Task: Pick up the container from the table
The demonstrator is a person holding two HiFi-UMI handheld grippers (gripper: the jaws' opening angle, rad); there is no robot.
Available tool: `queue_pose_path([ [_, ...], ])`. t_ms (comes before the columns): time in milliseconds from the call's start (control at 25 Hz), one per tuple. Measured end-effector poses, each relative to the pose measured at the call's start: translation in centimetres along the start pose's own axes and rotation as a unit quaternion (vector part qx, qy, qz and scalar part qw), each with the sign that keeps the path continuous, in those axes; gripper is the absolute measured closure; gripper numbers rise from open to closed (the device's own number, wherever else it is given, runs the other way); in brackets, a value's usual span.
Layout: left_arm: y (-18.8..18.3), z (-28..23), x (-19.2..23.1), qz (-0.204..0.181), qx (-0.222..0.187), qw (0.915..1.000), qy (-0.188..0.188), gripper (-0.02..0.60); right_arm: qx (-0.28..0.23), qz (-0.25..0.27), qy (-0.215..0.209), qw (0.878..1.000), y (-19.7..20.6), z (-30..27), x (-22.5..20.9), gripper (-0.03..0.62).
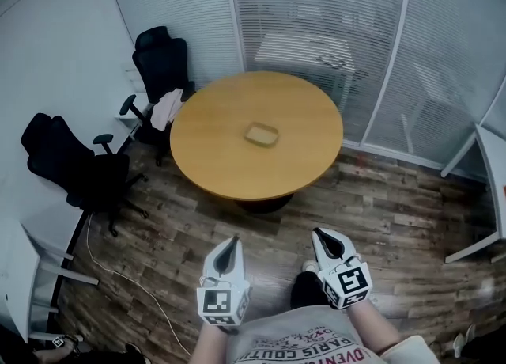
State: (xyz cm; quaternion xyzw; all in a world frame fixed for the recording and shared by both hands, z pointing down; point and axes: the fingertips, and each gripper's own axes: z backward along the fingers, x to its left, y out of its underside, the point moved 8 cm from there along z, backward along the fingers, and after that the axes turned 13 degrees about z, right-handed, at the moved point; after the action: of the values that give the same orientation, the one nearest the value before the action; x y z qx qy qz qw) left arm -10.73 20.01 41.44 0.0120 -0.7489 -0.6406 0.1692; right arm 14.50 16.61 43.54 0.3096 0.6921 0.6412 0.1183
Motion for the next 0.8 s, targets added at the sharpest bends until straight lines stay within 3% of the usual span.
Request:
queue_pose_path([
  [520, -3.3, -22.0, -2.8, 0.000, -0.035, 0.9939, -0.105, 0.575, -0.028, 0.010, -0.102, 0.994, 1.4, -18.0, -20.7, 0.591],
  [800, -3.8, -28.3, -0.5, 0.006, -0.022, 0.9898, -0.140, 0.575, -0.003, -0.014, -0.128, 0.992, 2.8, -26.1, -25.1, 0.591],
])
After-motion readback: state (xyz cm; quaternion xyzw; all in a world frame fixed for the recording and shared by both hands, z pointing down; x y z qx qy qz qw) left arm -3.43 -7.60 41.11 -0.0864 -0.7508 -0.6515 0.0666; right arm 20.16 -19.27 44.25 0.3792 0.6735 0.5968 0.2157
